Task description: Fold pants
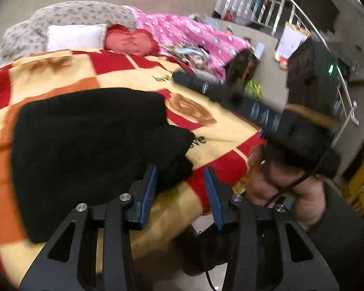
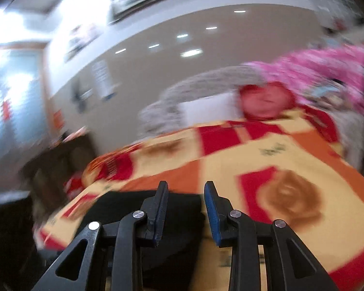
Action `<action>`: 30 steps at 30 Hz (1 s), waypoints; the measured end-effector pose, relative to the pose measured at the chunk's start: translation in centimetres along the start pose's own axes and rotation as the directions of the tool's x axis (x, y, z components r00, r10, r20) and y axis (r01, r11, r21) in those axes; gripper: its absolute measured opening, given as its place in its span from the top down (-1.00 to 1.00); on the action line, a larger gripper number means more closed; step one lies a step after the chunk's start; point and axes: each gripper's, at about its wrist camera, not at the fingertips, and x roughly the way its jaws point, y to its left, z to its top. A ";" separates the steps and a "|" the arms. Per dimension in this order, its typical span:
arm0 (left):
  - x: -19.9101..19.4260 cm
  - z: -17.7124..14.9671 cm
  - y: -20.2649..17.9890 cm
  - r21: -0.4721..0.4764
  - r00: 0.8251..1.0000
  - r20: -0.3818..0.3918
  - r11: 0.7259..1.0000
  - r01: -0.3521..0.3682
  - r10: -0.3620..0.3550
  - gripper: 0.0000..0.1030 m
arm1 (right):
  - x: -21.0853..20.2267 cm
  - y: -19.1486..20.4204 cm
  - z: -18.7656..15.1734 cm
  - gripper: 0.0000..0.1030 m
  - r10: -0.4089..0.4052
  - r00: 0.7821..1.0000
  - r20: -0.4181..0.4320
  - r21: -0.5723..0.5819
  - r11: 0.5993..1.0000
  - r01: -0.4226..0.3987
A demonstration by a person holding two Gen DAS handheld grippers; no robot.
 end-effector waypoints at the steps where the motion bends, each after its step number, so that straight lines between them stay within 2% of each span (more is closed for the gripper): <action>1: -1.8 -0.3 0.6 -0.023 0.999 0.029 1.000 -0.021 0.021 0.24 | 0.6 1.0 -0.2 0.42 0.049 0.998 -0.042 -0.035 0.998 -0.051; 2: -3.0 -0.4 1.1 -0.046 0.998 0.045 0.998 -0.042 0.044 0.24 | 1.5 1.8 -0.6 0.42 0.082 0.991 -0.108 -0.065 0.994 -0.090; 3: -4.3 -0.6 1.9 -0.079 0.995 0.066 0.994 -0.071 0.076 0.24 | 2.2 2.3 -1.1 0.42 0.075 0.985 -0.158 -0.088 0.992 -0.090; 5: -6.3 -0.8 3.6 -0.162 0.986 0.101 0.980 -0.113 0.130 0.24 | 3.5 3.1 -2.4 0.42 0.010 0.967 -0.254 -0.144 0.988 -0.048; 7: -6.5 -0.9 5.2 -0.229 0.978 0.091 0.959 -0.165 0.190 0.28 | 3.8 3.2 -3.1 0.42 -0.025 0.955 -0.294 -0.170 0.985 -0.027; 8: -5.8 -1.1 6.1 -0.261 0.975 0.060 0.946 -0.190 0.213 0.36 | 3.7 3.0 -3.4 0.42 -0.037 0.953 -0.301 -0.172 0.985 -0.017; 10: -4.0 -1.6 7.3 -0.300 0.975 -0.014 0.930 -0.214 0.220 0.37 | 3.5 2.6 -3.6 0.42 -0.036 0.952 -0.302 -0.152 0.988 -0.011; 11: -3.3 -1.9 7.6 -0.302 0.971 -0.027 0.924 -0.234 0.237 0.37 | 3.3 2.3 -3.6 0.42 -0.028 0.952 -0.304 -0.137 0.991 -0.015; 16: -3.4 -1.0 7.1 -0.294 0.963 -0.056 0.917 -0.269 0.264 0.37 | 3.6 2.0 -4.1 0.42 -0.018 0.957 -0.291 -0.126 0.992 -0.019; 19: -3.9 1.8 7.1 -0.268 0.962 0.003 0.927 -0.261 0.272 0.37 | 3.5 2.2 -4.2 0.41 -0.024 0.960 -0.280 -0.130 0.991 -0.014; 21: -3.3 3.3 7.7 -0.258 0.959 0.016 0.927 -0.270 0.284 0.37 | 3.5 2.1 -4.2 0.41 -0.017 0.960 -0.278 -0.119 0.993 -0.017; 22: -2.4 3.9 8.5 -0.271 0.959 0.003 0.923 -0.271 0.283 0.37 | 3.6 2.0 -4.2 0.41 -0.016 0.960 -0.278 -0.116 0.993 -0.017; 24: 0.3 4.1 10.5 -0.288 0.947 -0.091 0.902 -0.322 0.309 0.39 | 3.6 2.1 -4.1 0.41 -0.021 0.961 -0.277 -0.119 0.993 -0.013; 25: 1.4 3.5 11.2 -0.296 0.950 -0.119 0.903 -0.311 0.288 0.39 | 3.7 2.1 -4.2 0.41 -0.020 0.961 -0.277 -0.121 0.993 -0.014; 26: 1.3 3.3 11.2 -0.289 0.954 -0.080 0.909 -0.300 0.289 0.39 | 3.7 2.2 -4.2 0.41 -0.021 0.961 -0.276 -0.121 0.993 -0.013; 28: 1.2 3.8 10.4 -0.241 0.941 -0.115 0.910 -0.336 0.317 0.39 | 3.7 2.2 -4.2 0.41 -0.020 0.961 -0.276 -0.120 0.993 -0.013; 30: 1.0 4.7 10.5 -0.241 0.938 -0.139 0.908 -0.343 0.317 0.39 | 3.7 2.3 -4.2 0.41 -0.020 0.961 -0.275 -0.119 0.993 -0.013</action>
